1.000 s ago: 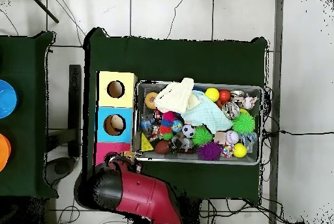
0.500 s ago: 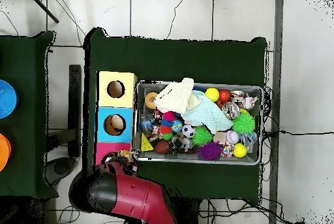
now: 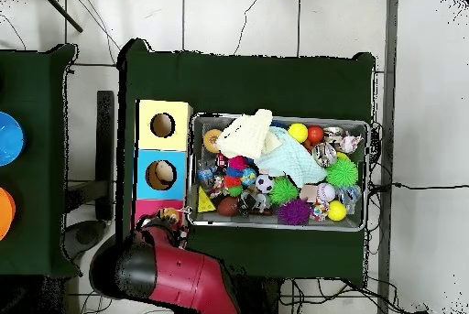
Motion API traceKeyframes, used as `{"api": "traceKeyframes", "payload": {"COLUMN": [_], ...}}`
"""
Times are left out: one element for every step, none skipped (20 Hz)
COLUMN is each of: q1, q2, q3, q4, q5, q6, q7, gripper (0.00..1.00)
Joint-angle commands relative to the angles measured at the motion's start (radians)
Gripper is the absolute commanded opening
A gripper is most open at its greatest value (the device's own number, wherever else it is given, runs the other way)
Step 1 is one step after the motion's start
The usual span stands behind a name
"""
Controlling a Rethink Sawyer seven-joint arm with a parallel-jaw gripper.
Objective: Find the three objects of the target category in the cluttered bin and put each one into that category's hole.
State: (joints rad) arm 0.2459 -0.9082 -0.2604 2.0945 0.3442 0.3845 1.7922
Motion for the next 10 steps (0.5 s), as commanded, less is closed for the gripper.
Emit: {"api": "traceKeyframes", "payload": {"q1": [0.010, 0.010, 0.010, 0.013, 0.008, 0.001, 0.003, 0.008, 0.008, 0.005], "q2": [0.059, 0.060, 0.062, 0.065, 0.066, 0.067, 0.070, 0.072, 0.074, 0.072], "q3": [0.059, 0.059, 0.060, 0.056, 0.061, 0.068, 0.066, 0.061, 0.061, 0.068], "q4": [0.044, 0.045, 0.047, 0.044, 0.048, 0.050, 0.050, 0.049, 0.051, 0.059], "q5": [0.060, 0.062, 0.063, 0.061, 0.064, 0.065, 0.066, 0.065, 0.064, 0.067], "q6": [-0.053, -0.057, -0.060, -0.060, -0.065, -0.069, -0.069, -0.069, -0.073, -0.083], "q7": [0.285, 0.283, 0.281, 0.280, 0.275, 0.268, 0.269, 0.272, 0.271, 0.270], "gripper": [0.00, 0.00, 0.00, 0.00, 0.00, 0.00, 0.00, 0.00, 0.00, 0.00]}}
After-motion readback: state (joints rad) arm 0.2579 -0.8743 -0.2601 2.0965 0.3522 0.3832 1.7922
